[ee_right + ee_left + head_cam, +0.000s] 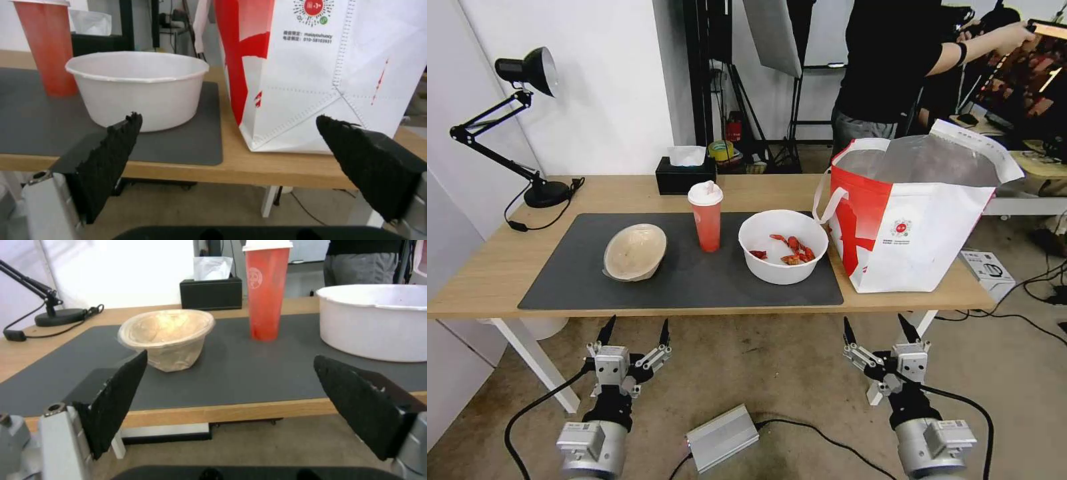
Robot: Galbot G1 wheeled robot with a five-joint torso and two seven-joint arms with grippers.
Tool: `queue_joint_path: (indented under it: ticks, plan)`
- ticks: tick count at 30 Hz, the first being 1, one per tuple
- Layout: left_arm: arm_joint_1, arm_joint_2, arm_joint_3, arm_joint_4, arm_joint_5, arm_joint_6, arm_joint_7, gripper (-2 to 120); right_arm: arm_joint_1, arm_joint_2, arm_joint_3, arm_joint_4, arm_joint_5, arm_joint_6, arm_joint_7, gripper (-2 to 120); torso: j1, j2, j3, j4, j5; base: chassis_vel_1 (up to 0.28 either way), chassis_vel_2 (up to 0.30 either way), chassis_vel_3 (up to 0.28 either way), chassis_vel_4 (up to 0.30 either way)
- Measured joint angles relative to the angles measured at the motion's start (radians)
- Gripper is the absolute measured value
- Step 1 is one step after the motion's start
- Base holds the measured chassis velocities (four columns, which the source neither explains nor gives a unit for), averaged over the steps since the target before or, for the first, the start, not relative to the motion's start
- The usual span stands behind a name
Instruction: Pick up the trash from the table and place it into the takeout bag.
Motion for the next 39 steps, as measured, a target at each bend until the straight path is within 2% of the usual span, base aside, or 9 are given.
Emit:
queue_joint_path:
  ticks: [17, 20, 21, 22, 24, 35, 36, 39]
  plan:
    - [-0.001, 0.000, 0.000, 0.000, -0.001, 0.001, 0.000, 100, 0.000, 0.000, 0.000, 0.000, 0.000, 0.000, 0.000, 100, 0.000, 0.000, 0.000, 0.0000, 0.0000, 0.000, 0.000, 0.000, 0.000]
    - [-0.056, -0.022, -0.015, -0.001, -0.038, 0.071, -0.034, 100, 0.004, -0.002, 0.000, 0.000, 0.000, -0.010, 0.001, 100, 0.000, 0.000, 0.000, 0.0002, 0.0000, 0.000, 0.000, 0.000, 0.000]
    - [-0.097, -0.036, -0.025, -0.005, -0.061, 0.111, -0.058, 100, 0.016, -0.009, 0.004, 0.003, 0.003, -0.038, 0.007, 100, 0.000, 0.000, 0.000, -0.0004, -0.0001, 0.000, 0.000, 0.000, 0.000]
    - [-0.097, -0.036, -0.025, -0.005, -0.061, 0.111, -0.058, 100, 0.016, -0.009, 0.004, 0.003, 0.003, -0.038, 0.007, 100, 0.000, 0.000, 0.000, -0.0004, -0.0001, 0.000, 0.000, 0.000, 0.000]
    - [-0.113, -0.044, -0.025, -0.007, -0.073, 0.132, -0.083, 100, 0.048, -0.024, 0.013, 0.015, 0.011, -0.106, 0.022, 100, 0.000, 0.000, 0.000, 0.0000, 0.0000, 0.000, 0.000, 0.000, 0.000]
    - [-0.099, -0.054, -0.023, -0.005, -0.053, 0.113, -0.095, 100, 0.190, -0.103, 0.045, 0.064, 0.077, -0.412, 0.103, 100, 0.000, 0.000, 0.000, -0.0005, 0.0003, 0.000, 0.000, 0.000, 0.000]
    - [-0.096, -0.056, -0.023, -0.005, -0.049, 0.110, -0.095, 100, 0.211, -0.126, 0.042, 0.065, 0.111, -0.424, 0.120, 100, 0.000, 0.000, 0.000, 0.0005, -0.0002, 0.000, 0.000, 0.000, 0.000]
    - [-0.090, -0.060, -0.022, -0.005, -0.040, 0.107, -0.095, 100, 0.224, -0.148, 0.038, 0.065, 0.139, -0.429, 0.135, 100, 0.000, 0.000, 0.000, 0.0001, 0.0001, 0.000, 0.000, 0.000, 0.000]
